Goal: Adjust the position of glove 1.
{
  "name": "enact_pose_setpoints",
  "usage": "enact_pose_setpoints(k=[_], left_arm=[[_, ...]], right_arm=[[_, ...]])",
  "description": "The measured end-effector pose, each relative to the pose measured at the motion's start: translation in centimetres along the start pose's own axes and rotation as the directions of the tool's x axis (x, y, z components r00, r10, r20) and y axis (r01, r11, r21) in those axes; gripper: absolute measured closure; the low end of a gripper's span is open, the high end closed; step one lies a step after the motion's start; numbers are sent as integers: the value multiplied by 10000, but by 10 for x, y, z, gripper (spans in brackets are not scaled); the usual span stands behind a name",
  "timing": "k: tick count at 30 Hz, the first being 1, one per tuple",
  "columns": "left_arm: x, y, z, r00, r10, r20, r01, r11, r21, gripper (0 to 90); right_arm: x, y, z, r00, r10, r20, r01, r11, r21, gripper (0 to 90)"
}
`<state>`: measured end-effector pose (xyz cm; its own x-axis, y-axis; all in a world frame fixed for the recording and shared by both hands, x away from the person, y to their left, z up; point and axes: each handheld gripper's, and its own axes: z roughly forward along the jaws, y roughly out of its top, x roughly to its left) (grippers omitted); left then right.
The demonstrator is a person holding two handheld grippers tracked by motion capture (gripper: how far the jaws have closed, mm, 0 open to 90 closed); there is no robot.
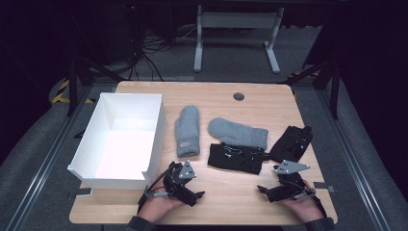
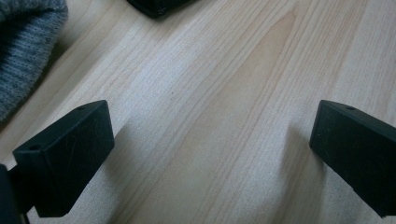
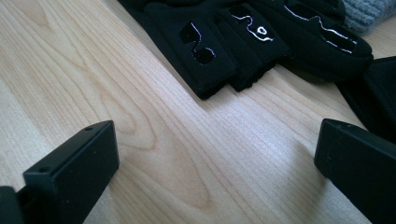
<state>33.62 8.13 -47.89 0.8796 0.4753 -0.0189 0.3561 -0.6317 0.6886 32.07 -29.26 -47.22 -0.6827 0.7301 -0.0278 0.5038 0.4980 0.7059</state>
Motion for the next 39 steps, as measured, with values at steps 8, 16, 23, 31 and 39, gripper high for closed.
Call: enact_pose_setpoints(k=[8, 16, 23, 31, 39], left_arm=[[2, -2, -2, 9992, 296, 273, -297, 9996, 22, 2], [5, -2, -2, 9985, 385, 389, -384, 9993, -25, 5], [6, -2, -3, 9987, 321, 384, -321, 9995, -10, 21], [9, -1, -2, 9987, 359, 373, -354, 9993, -131, 46], [10, -1, -2, 9987, 342, 376, -337, 9993, -133, 48]], right_arm=[[-2, 4, -4, 9993, -130, -342, 143, 9992, 372, 61], [-4, 19, -14, 9958, -528, -743, 515, 9985, -197, 102], [-6, 33, -18, 9909, -718, -1140, 659, 9964, -542, 125], [-14, 44, -16, 9897, -704, -1248, 604, 9948, -822, 130], [-20, 61, -8, 9876, -979, -1228, 890, 9931, -758, 147]])
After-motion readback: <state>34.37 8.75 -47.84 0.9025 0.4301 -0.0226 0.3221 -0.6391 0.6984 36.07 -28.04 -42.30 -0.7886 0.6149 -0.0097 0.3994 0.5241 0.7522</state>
